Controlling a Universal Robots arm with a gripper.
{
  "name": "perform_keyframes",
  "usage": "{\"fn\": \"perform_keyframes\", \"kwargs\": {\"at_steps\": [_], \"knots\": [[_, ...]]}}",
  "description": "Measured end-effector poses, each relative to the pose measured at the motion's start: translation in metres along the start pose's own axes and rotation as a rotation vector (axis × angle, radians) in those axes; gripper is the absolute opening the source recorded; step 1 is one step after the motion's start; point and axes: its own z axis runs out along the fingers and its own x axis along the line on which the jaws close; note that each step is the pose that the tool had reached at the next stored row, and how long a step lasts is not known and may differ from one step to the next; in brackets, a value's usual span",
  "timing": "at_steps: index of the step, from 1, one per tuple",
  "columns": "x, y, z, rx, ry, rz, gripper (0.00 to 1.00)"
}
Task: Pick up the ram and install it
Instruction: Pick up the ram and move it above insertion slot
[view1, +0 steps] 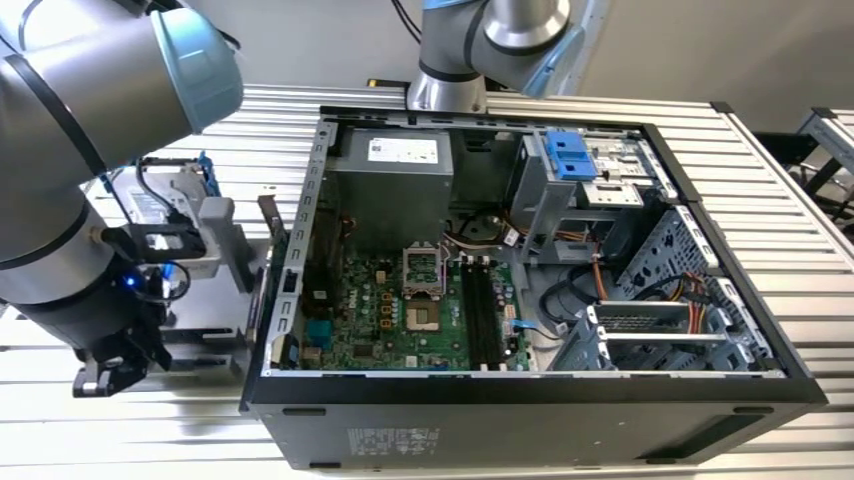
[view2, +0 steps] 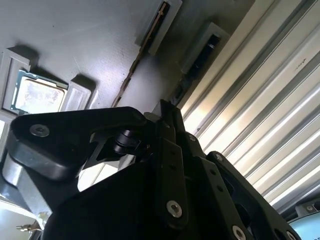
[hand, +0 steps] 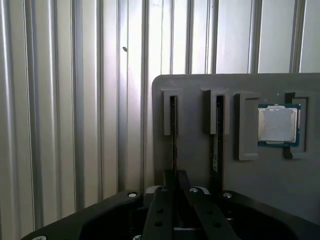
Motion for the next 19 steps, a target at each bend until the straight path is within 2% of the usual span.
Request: {"fn": "perform_keyframes", "kwargs": {"at_steps": [7,15,19], "knots": [[-0.0005,-0.0001,-0.0217,0.0,0.0004,0.001,0.0],[-0.0028,-0.0001,-0.0378,-0.0001,0.0066,0.001,0.0],[-0.0031,0.0,-0.0487,0.0,0.007,0.001,0.0]]}}
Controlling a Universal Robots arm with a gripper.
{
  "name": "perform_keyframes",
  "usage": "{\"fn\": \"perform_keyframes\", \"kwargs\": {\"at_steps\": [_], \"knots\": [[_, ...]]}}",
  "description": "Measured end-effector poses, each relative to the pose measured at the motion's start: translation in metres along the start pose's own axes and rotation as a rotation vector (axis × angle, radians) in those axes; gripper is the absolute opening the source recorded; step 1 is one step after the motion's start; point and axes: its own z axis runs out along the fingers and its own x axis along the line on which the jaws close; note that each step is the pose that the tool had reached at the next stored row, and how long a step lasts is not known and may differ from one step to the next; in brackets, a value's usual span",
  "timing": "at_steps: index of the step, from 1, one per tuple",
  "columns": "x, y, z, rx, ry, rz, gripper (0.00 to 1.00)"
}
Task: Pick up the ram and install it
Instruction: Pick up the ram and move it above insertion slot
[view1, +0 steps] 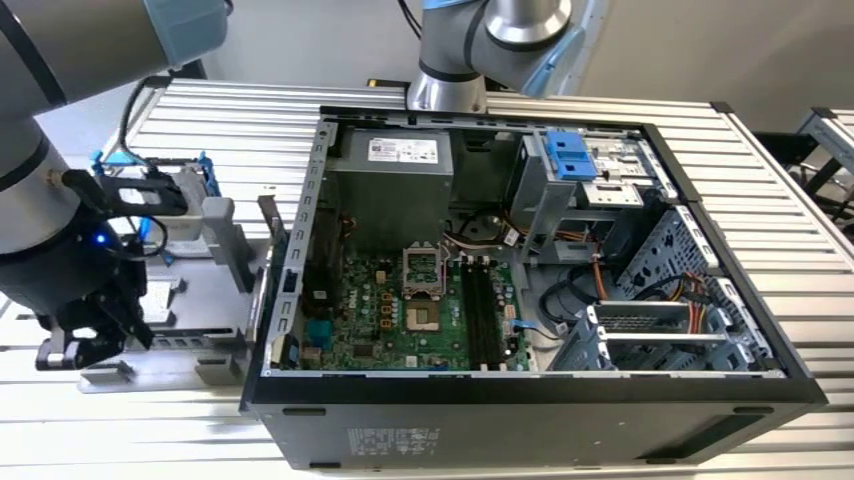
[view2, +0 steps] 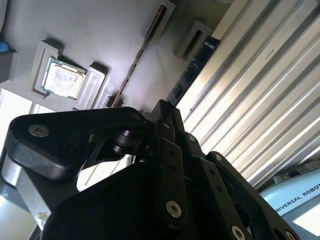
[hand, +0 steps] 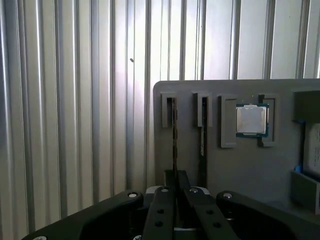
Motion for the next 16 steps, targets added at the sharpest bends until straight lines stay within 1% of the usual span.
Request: {"fn": "perform_keyframes", "kwargs": {"at_steps": [10,13,16], "knots": [[-0.0006,0.0001,-0.0328,-0.0002,0.0001,-0.01,0.0],[-0.0008,0.0,-0.045,-0.0002,0.0,-0.011,0.0],[-0.001,0.0001,-0.0588,-0.0002,0.0001,-0.011,0.0]]}}
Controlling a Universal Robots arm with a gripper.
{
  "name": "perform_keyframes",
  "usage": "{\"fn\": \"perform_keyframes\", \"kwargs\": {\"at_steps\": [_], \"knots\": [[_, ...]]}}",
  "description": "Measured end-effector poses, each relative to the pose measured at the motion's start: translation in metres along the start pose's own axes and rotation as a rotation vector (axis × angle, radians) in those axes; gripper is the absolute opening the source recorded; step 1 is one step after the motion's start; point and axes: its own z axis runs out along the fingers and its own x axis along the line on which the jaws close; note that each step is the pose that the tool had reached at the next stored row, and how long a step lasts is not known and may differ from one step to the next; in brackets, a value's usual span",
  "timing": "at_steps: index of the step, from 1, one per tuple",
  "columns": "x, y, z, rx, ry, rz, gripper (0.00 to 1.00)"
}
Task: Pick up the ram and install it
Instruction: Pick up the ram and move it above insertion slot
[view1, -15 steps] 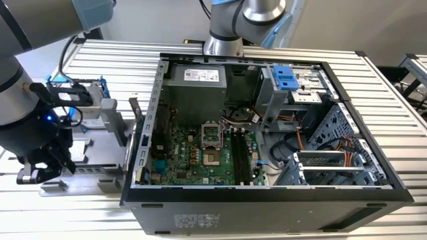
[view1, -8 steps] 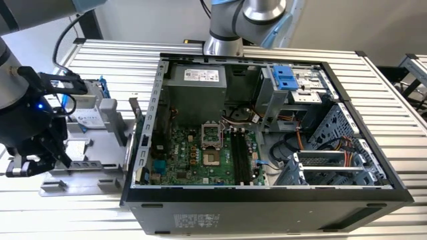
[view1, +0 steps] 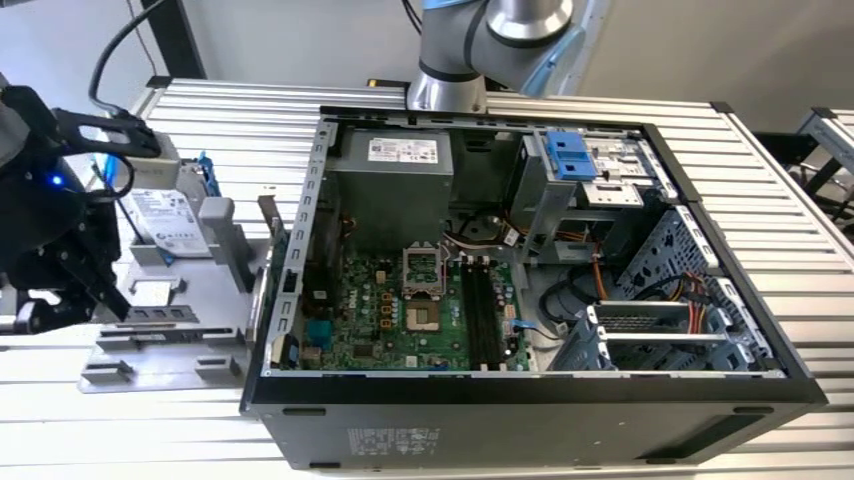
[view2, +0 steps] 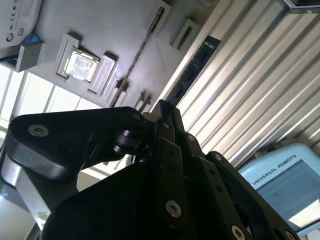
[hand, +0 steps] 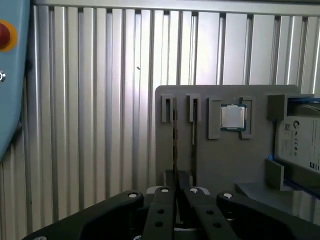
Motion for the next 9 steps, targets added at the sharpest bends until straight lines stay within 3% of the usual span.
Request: {"fn": "perform_keyframes", "kwargs": {"at_steps": [3,9], "knots": [[-0.0002,0.0,-0.0104,0.0,0.0,0.0,0.0],[-0.0023,0.0,-0.0239,0.0,0.0002,0.0,0.0]]}}
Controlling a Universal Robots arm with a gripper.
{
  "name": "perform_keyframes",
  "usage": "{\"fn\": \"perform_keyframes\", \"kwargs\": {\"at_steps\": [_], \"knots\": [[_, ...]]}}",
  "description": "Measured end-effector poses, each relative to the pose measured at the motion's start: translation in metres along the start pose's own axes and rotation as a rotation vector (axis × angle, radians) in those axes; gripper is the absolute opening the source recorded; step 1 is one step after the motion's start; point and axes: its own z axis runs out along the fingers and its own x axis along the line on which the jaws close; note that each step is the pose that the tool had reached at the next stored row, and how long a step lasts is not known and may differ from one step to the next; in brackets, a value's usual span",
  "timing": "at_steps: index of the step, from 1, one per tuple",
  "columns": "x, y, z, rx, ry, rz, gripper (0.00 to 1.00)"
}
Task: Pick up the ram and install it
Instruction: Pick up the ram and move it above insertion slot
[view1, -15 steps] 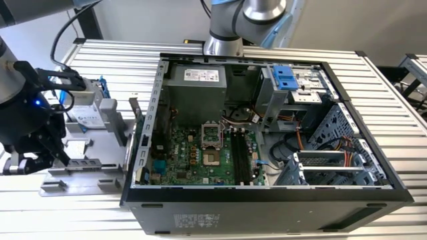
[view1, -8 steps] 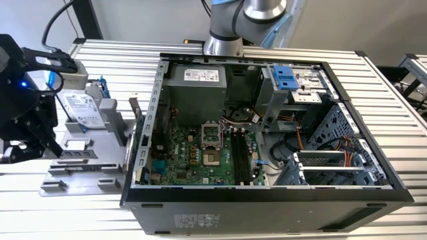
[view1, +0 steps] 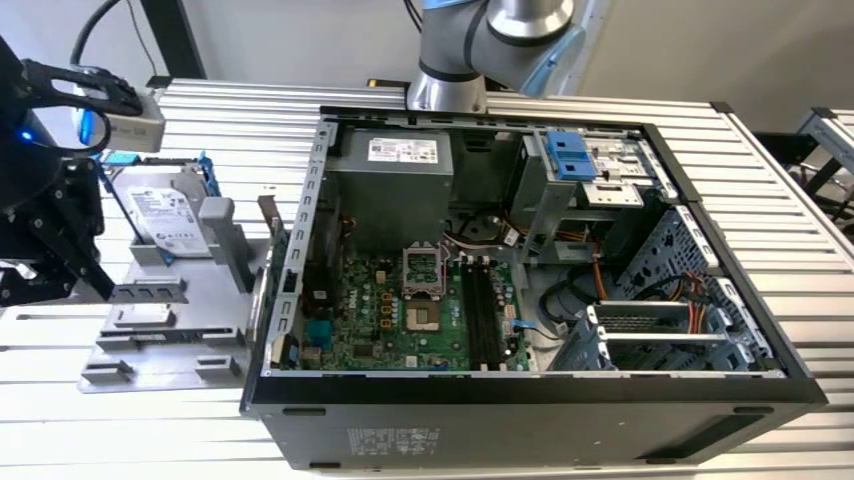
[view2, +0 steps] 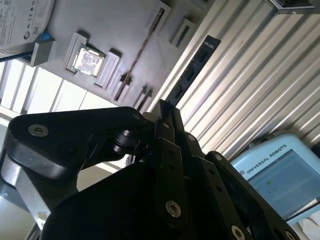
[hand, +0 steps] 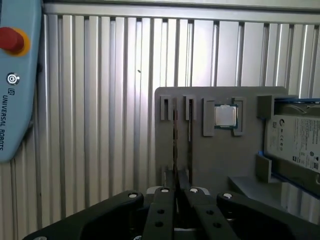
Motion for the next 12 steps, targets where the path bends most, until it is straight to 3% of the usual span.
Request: {"fn": "perform_keyframes", "kwargs": {"at_steps": [12], "knots": [[-0.0071,0.0,-0.0345,-0.0001,0.001,0.0,0.0]]}}
